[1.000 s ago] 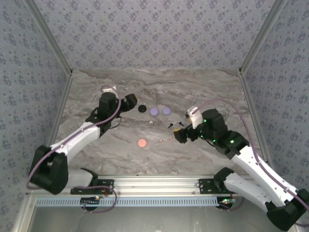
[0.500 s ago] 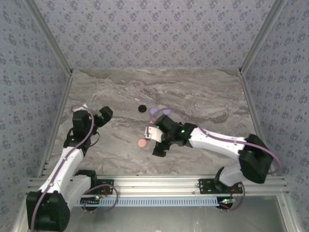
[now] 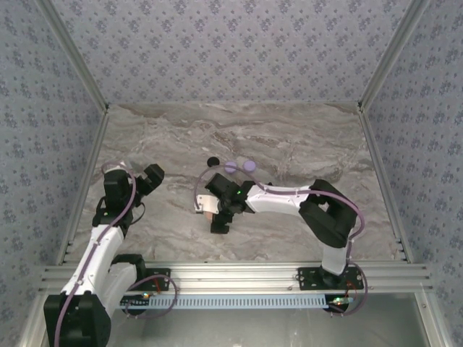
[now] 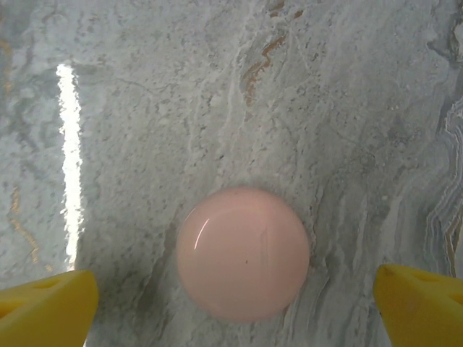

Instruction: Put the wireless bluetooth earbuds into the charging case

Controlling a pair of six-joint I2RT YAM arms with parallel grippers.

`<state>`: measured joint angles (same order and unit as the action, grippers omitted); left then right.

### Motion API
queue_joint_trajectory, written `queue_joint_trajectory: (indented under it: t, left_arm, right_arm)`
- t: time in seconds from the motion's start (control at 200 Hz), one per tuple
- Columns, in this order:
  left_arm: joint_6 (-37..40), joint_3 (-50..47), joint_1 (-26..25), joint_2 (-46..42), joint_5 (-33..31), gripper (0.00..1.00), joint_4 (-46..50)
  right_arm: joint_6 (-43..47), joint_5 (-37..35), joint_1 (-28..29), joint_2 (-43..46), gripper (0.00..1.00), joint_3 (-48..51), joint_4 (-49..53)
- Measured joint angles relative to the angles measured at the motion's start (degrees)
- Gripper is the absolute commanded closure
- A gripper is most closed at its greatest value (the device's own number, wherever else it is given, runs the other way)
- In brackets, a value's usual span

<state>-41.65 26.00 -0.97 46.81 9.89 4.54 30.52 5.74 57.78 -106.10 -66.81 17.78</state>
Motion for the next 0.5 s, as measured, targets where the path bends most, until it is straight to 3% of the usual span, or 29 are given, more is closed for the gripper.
queue_joint_trajectory:
  t: [0.215, 0.5]
  left_arm:
    - [-0.44, -0.02, 0.13, 0.0, 0.94, 0.01, -0.24]
    - [-1.09, -0.04, 0.13, 0.0, 1.29, 0.01, -0.26]
  right_arm:
    - [-0.26, -1.27, 0.0, -4.76, 0.19, -3.82, 0.81]
    - [-1.18, -0.5, -0.37, -5.35, 0.31, -4.72, 2.62]
